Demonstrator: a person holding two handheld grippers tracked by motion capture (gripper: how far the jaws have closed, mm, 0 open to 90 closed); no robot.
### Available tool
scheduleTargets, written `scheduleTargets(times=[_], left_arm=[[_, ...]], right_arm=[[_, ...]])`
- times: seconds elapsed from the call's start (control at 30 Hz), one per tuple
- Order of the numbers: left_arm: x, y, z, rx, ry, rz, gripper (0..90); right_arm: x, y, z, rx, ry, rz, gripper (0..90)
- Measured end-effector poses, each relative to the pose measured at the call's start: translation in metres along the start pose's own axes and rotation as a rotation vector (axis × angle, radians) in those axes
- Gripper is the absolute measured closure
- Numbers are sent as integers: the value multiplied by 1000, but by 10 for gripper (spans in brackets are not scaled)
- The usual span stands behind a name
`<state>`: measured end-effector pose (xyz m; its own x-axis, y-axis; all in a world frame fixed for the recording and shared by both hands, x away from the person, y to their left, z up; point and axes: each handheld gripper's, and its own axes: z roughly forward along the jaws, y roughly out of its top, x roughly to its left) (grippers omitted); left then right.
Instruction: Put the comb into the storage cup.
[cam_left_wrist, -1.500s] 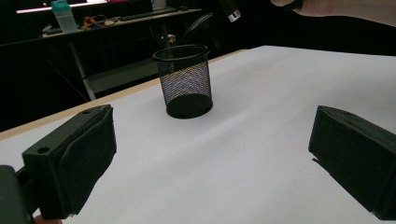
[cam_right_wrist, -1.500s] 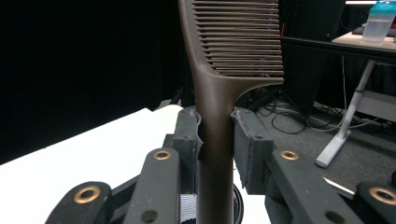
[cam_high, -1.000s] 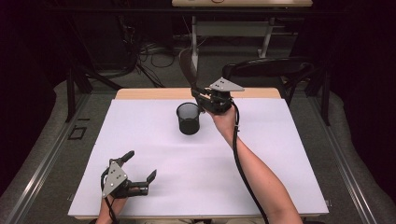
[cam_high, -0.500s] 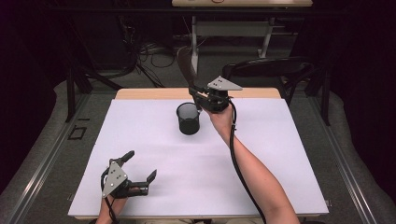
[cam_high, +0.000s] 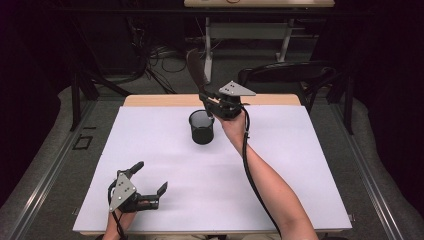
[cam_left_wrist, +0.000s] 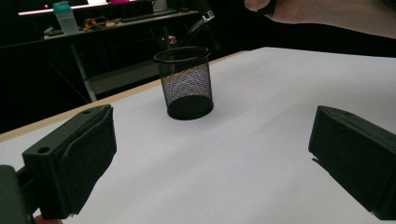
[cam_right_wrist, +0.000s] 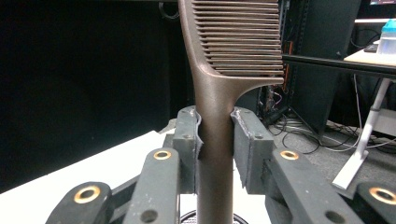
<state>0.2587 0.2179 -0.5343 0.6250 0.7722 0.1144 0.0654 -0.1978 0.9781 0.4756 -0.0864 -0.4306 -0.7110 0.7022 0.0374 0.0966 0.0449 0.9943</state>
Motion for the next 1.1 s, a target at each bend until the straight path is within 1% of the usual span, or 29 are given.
scheduleTargets(times=[0.2, 0.37, 0.63, 0.77, 0.83, 1.1], left_arm=[[0, 0, 0, 0, -1, 0, 7], [0, 0, 0, 0, -2, 2, 7], [0, 0, 0, 0, -2, 1, 7], [-1, 0, 0, 0, -2, 2, 7], [-1, 0, 0, 1, -2, 1, 7], [0, 0, 0, -1, -2, 2, 7]], right_arm=[[1, -1, 5, 3, 6, 3, 727], [1, -3, 8, -5, 6, 6, 728], [0, -4, 12, -13, 11, 13, 727], [0, -5, 14, -11, 10, 7, 728], [-1, -6, 15, -18, 14, 14, 727], [-3, -11, 18, -14, 17, 17, 728]])
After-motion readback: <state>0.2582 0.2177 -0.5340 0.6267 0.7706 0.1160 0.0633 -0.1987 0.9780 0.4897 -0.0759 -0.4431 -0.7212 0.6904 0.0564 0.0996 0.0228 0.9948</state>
